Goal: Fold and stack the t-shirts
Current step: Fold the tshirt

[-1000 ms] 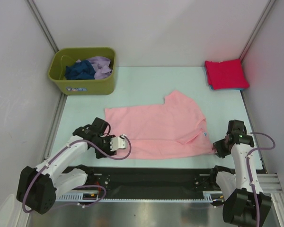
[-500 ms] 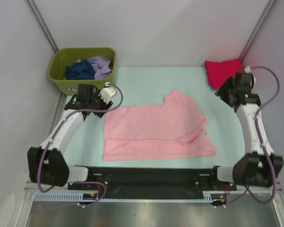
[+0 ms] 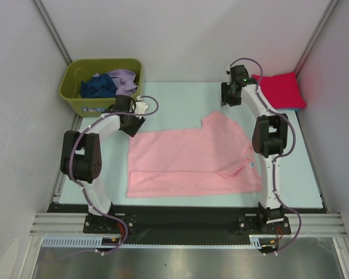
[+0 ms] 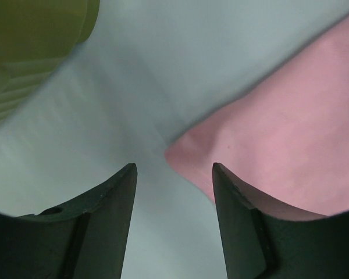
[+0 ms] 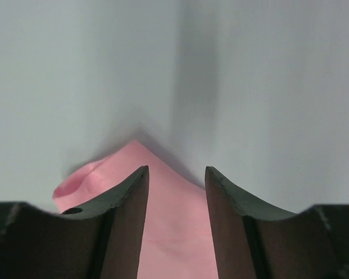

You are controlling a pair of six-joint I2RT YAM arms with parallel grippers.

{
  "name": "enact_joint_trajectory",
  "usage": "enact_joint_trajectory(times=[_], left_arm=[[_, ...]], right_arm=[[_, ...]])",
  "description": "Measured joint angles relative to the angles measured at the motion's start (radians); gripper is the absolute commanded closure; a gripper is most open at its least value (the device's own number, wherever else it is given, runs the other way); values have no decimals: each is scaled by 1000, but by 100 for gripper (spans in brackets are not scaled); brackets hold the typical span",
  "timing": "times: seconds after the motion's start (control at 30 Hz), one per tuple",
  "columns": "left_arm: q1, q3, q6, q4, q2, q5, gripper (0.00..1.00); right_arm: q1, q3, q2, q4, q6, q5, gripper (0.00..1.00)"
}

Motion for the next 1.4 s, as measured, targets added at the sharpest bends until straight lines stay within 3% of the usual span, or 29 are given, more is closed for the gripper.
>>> enact_joint_trajectory(times=[0.1,0.37,0.47,0.5,0.63,0.7,0.8,0.87,1.1,1.4], left_arm=[[2,32,1,0,44,-12,39],[14,76,20,-8,145,-16,37],[14,100,32,-6,159,-16,38],[14,106,36,-8,167,-16,39],[14,122,48,-17,179,0,62],[14,123,61,-32,181,30,69],[14,122,90,-63,178,87,95],[16,107,113,-84,162,133,100],[17,2,169,-115,23,201,100],[-10,-132,308,-71,-226,206,100]], right_arm=[[40,96,97,-53,-39,-23,47],[87,105,142,-101,-74,-72,49],[84,98,142,-100,-74,-73,61],[84,97,142,-100,-74,-74,72],[80,91,143,-99,-78,-74,100],[79,85,143,-99,-74,-75,100],[79,60,139,-93,-72,-75,100],[79,2,115,-80,-66,-72,100],[80,-357,-182,-4,-15,-42,100],[105,-908,-793,108,65,33,100]])
